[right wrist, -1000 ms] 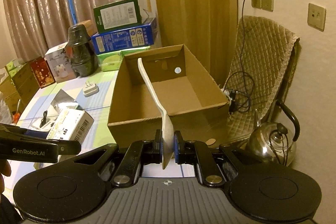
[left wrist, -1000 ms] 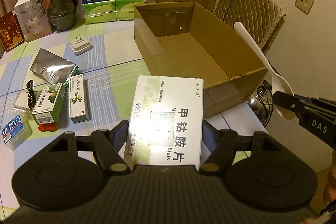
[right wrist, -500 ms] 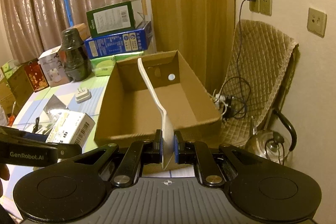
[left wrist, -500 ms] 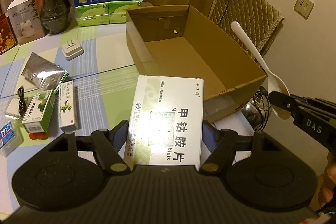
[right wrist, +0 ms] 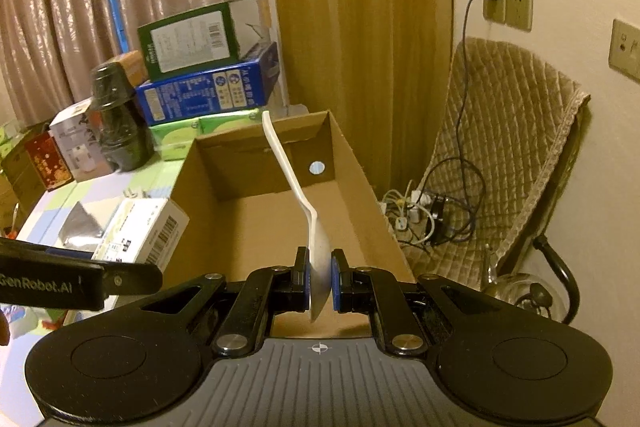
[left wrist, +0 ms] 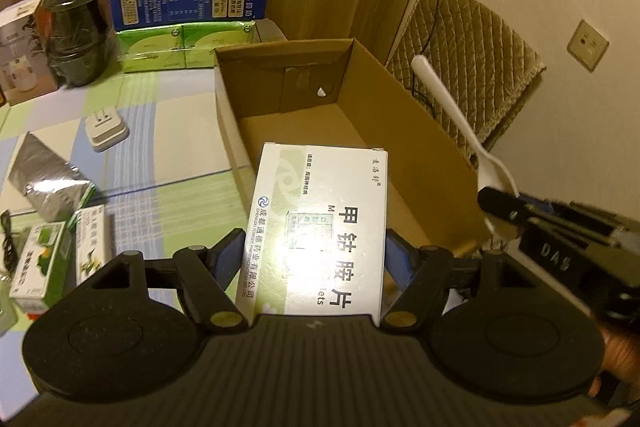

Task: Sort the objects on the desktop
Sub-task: 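Carry the medicine box in the left tool while the right tool carries the spoon to the cardboard box, then open the left tool over the cardboard box while the right tool releases the spoon inside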

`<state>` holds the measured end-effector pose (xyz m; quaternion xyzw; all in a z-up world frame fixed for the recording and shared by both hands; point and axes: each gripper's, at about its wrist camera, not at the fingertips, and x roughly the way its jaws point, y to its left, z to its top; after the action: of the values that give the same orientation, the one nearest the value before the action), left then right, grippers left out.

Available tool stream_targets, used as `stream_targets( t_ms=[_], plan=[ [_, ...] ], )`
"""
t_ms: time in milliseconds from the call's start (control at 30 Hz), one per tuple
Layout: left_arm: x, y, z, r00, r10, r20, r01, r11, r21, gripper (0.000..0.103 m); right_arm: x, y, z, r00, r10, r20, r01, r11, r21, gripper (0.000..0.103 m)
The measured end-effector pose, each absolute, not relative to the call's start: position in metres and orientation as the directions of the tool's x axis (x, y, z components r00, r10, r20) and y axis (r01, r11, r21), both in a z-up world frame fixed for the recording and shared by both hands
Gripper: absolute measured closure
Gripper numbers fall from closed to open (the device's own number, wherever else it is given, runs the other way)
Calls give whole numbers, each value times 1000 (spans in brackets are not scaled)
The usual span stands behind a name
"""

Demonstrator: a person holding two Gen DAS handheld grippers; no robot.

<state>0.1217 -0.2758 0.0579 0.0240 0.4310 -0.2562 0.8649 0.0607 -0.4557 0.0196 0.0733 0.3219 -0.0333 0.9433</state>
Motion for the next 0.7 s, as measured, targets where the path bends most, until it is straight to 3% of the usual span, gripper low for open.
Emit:
stream_targets(
  t_ms=[433,700],
  plan=[
    [159,-319,36,486,-461,-742,516,837,-182,34,98,-470,-8,743,1,-669,125,982,141,96],
    [156,-294,34,523,-457,-720,489,852,-185,34,102,-466,-17,739,46,-673,101,979,177,95]
  ],
)
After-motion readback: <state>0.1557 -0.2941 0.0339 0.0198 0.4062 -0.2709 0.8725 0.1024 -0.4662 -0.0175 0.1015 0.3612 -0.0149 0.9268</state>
